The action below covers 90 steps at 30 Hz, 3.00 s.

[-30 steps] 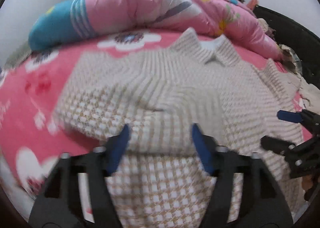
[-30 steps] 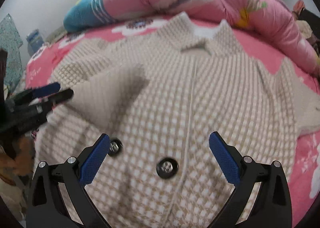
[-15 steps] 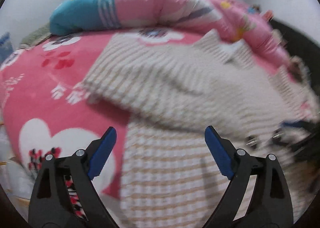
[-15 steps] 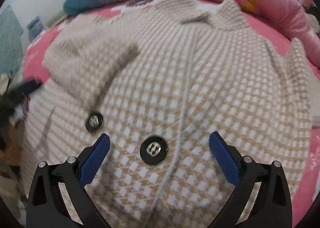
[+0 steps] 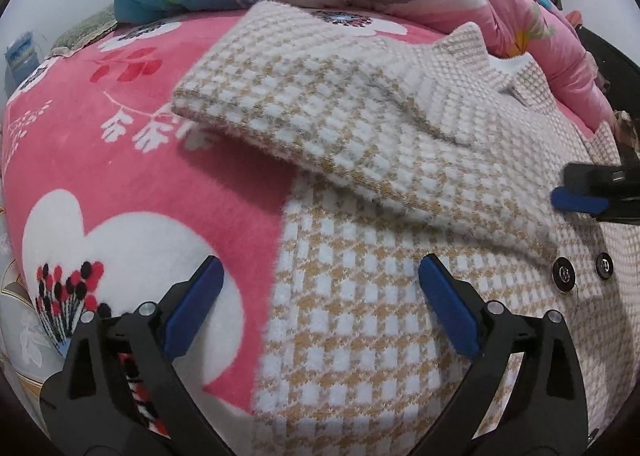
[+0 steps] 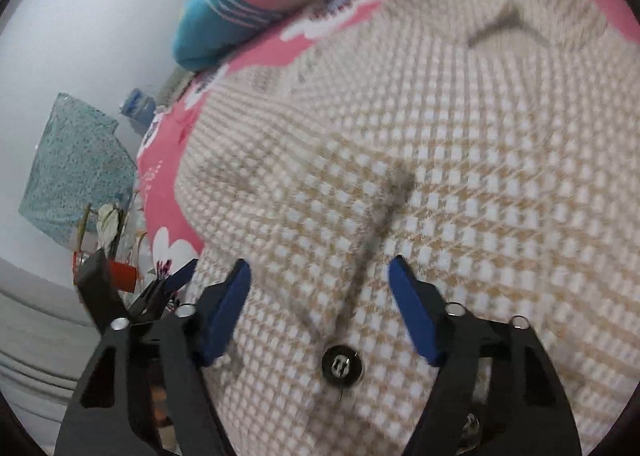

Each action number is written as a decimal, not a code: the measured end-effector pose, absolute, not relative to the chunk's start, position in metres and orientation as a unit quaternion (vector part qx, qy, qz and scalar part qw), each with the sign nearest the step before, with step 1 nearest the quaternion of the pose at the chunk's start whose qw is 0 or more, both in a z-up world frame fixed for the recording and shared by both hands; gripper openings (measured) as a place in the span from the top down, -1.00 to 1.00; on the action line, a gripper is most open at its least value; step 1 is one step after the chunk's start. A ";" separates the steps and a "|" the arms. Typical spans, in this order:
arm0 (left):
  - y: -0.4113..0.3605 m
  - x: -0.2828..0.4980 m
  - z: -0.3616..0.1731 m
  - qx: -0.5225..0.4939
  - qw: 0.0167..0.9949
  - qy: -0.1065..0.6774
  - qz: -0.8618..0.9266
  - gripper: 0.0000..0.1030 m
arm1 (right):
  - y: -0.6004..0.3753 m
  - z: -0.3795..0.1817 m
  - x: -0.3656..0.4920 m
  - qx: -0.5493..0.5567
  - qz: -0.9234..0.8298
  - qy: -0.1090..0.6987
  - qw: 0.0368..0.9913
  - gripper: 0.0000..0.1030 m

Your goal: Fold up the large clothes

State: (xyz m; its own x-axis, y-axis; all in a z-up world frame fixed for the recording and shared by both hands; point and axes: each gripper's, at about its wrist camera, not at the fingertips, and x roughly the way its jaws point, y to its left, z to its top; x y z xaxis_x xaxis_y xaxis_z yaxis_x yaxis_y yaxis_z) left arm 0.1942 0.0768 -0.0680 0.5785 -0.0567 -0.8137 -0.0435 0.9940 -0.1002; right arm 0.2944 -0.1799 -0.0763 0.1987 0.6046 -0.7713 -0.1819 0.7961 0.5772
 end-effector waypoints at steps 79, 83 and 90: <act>0.088 0.219 -0.052 -0.080 0.900 0.429 -0.003 -0.84 | -0.277 -0.041 0.344 0.023 0.058 0.492 0.868 0.33; 0.075 0.225 -0.008 -0.053 0.927 0.369 -0.035 -0.84 | -0.240 -0.036 0.347 -0.017 0.100 0.458 0.883 0.08; 0.041 0.331 0.003 -0.104 0.904 0.391 -0.136 -0.84 | -0.236 -0.070 0.354 -0.007 0.085 0.481 0.872 0.08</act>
